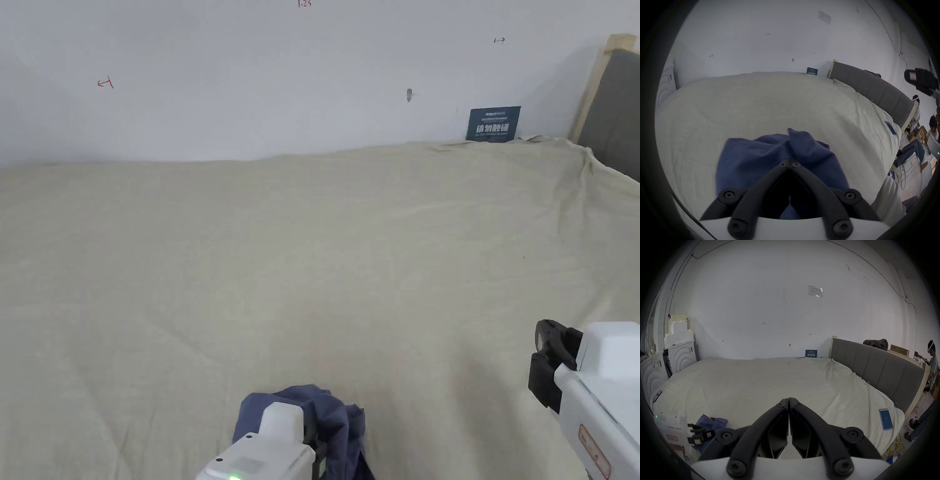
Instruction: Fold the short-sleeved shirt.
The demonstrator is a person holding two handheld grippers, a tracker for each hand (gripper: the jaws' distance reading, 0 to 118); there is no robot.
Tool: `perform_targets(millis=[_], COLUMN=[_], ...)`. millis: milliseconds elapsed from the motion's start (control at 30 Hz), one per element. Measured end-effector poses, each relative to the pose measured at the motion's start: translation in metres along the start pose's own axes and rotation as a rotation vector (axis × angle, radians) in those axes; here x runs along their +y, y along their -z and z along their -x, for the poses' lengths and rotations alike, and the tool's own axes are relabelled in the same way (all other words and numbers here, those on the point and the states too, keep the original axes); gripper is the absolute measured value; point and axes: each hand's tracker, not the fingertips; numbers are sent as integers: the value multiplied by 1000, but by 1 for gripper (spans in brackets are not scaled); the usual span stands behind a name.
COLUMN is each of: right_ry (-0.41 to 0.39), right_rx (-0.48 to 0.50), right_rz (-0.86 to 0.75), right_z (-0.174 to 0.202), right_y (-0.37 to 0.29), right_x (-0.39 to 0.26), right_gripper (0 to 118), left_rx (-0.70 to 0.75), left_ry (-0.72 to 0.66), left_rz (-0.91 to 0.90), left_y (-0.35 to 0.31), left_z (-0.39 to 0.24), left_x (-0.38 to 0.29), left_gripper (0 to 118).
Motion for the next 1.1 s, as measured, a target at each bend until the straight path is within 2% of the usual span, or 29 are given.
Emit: perform_targets(millis=[333, 733, 1100], right_ry=[5, 7, 3], right_rx=[-22, -19, -18], right_rz=[12, 22, -50], right_z=[-9, -9, 3], right_y=[-1, 2, -7], right_x=[-2, -6, 13], right_gripper=[0, 1, 0], left_rx=[-44, -44, -43], left_ry=[63, 142, 57], left_rz=[40, 48, -180], left_y=[18, 22, -33], left_z=[-51, -59, -36], left_x=[-5, -9, 46], left_gripper=[0, 0, 0])
